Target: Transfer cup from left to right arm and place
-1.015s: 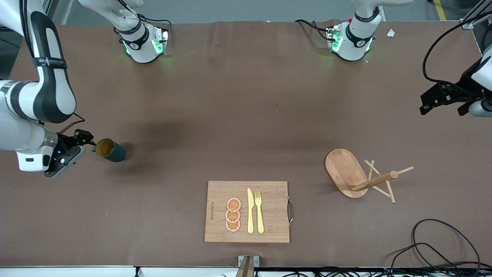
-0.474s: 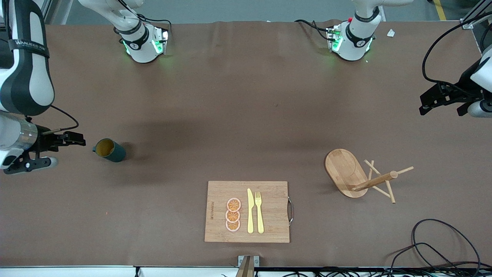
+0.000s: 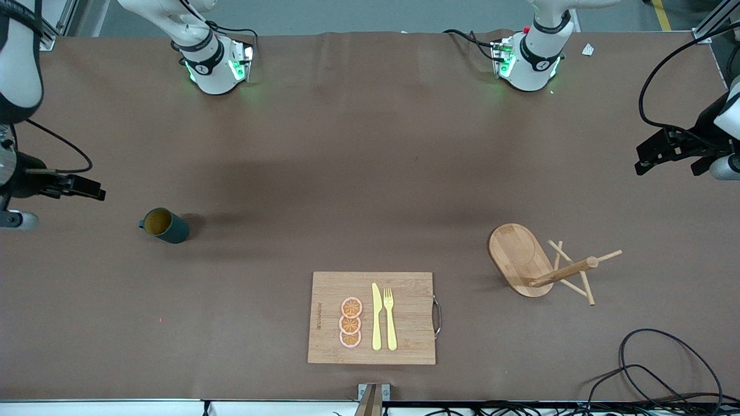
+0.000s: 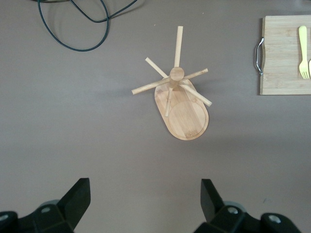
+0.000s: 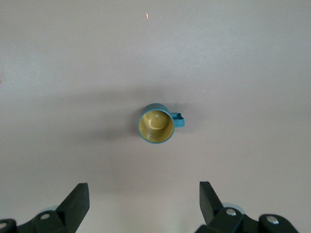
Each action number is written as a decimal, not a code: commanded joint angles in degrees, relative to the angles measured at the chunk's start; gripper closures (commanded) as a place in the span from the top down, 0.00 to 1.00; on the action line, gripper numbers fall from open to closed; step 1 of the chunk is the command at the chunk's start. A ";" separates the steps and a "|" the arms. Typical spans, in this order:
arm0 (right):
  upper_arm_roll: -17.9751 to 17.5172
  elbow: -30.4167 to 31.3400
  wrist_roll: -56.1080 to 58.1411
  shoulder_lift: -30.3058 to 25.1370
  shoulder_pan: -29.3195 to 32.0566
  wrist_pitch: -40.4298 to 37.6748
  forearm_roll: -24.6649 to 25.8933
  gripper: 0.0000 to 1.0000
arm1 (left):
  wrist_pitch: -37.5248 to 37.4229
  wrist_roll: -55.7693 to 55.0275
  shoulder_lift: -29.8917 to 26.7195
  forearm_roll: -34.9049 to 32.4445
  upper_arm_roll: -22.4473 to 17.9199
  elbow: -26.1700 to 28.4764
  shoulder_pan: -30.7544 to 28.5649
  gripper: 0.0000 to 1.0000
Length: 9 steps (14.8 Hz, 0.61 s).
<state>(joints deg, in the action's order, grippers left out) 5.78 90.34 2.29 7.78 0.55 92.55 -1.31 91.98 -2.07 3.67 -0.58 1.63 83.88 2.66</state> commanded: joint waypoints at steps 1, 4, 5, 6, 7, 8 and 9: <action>-0.42 1.25 -1.15 -4.35 0.33 -0.88 0.61 1.00 | 0.48 0.66 -0.16 0.32 0.57 0.05 -0.73 1.00; -0.95 -3.21 -0.97 -4.27 -0.10 -5.43 4.11 1.00 | 0.48 0.66 -0.16 0.32 0.57 0.05 -0.73 1.00; -0.95 -5.41 -0.97 -4.00 -0.37 -6.84 5.69 1.00 | 0.48 0.66 -0.25 0.23 0.57 0.05 -0.73 1.00; -1.03 -6.13 -1.41 -3.22 -0.72 -7.99 6.05 1.00 | 0.48 0.75 -0.25 0.23 0.57 0.05 -0.82 1.00; -1.04 -6.22 -1.50 -3.12 -0.98 -8.09 6.06 1.00 | 0.48 0.75 -0.25 0.40 0.39 0.05 -0.91 1.00; -0.95 -6.31 -1.50 -3.12 -0.90 -8.00 5.88 1.00 | 0.48 0.75 -0.33 0.58 0.30 0.05 -0.91 1.00; -0.86 -6.40 -1.59 -3.12 -0.55 -8.00 5.53 1.00 | 0.48 0.66 -0.33 0.32 0.30 0.05 -0.82 1.00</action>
<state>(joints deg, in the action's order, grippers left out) 4.97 85.42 1.91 3.60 0.01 85.44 3.14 92.05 -2.07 3.70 -0.58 1.66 83.89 2.40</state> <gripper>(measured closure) 0.000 0.000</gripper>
